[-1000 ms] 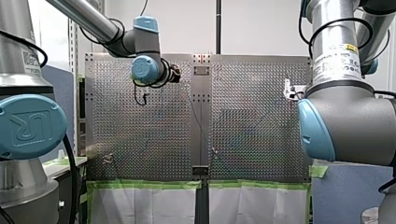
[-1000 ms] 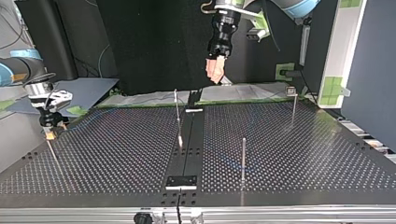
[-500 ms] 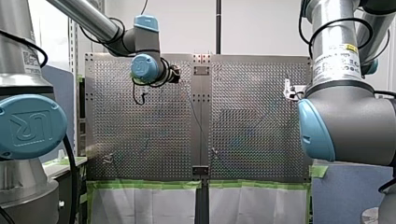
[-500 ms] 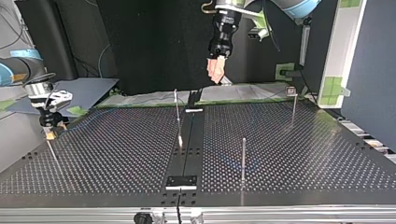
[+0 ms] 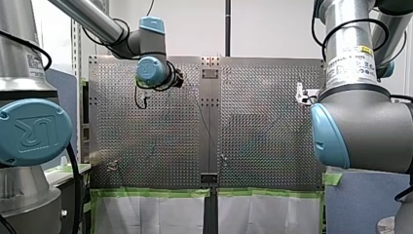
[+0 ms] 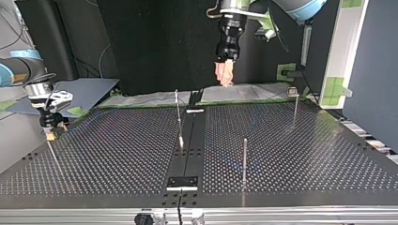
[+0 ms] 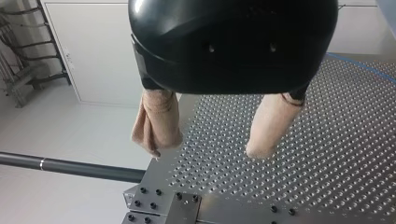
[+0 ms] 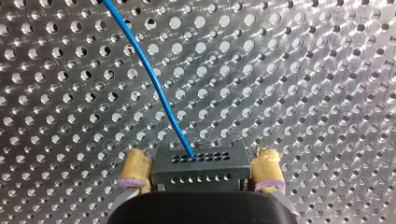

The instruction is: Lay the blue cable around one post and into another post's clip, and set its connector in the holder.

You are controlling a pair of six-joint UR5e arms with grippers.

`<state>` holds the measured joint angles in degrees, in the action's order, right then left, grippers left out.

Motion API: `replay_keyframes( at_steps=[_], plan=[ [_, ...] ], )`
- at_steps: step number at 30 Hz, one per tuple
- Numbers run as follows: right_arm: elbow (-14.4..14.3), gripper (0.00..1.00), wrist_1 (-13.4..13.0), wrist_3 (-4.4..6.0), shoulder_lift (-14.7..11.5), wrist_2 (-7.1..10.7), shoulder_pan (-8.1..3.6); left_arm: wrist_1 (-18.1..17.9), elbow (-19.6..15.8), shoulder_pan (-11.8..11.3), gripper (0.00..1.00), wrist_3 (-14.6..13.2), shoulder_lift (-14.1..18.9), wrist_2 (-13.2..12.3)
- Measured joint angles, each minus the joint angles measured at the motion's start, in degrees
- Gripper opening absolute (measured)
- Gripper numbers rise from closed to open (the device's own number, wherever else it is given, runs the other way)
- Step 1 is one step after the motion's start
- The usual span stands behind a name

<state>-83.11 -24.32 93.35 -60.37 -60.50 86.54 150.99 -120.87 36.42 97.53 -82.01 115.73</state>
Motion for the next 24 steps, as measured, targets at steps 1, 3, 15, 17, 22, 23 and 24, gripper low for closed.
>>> replay_keyframes(
  at_steps=[1, 3, 15, 17, 22, 23, 24],
  plan=[
    [0.0, 1.0, 0.0, 0.0, 0.0, 0.0, 0.0, 0.23, 0.2, -0.08, 1.0, -0.01, 0.01, -0.01],
    [0.0, 1.0, 0.0, 0.0, 0.0, -0.01, 0.0, 0.86, 0.71, -0.25, 1.0, -0.07, 0.01, -0.01],
    [0.0, 1.0, 0.0, 0.0, 0.0, 0.0, 0.0, 2.47, 1.67, -1.16, 1.0, -0.36, 0.18, -0.26],
    [0.0, 1.0, 0.0, 0.0, 0.0, 0.0, 0.0, 2.55, 1.75, -1.22, 1.0, -0.17, 0.26, -0.36],
    [0.0, 1.0, 0.0, 0.0, 0.0, 0.0, 0.0, 2.62, 1.86, -1.68, 1.0, 0.22, 0.37, -0.56],
    [0.0, 1.0, 0.0, 0.0, 0.0, 0.0, 0.0, 2.6, 1.89, -1.8, 1.0, 0.24, 0.37, -0.6],
    [0.0, 1.0, 0.0, 0.0, 0.0, 0.0, 0.0, 2.57, 1.94, -1.97, 1.0, 0.25, 0.36, -0.64]
  ],
)
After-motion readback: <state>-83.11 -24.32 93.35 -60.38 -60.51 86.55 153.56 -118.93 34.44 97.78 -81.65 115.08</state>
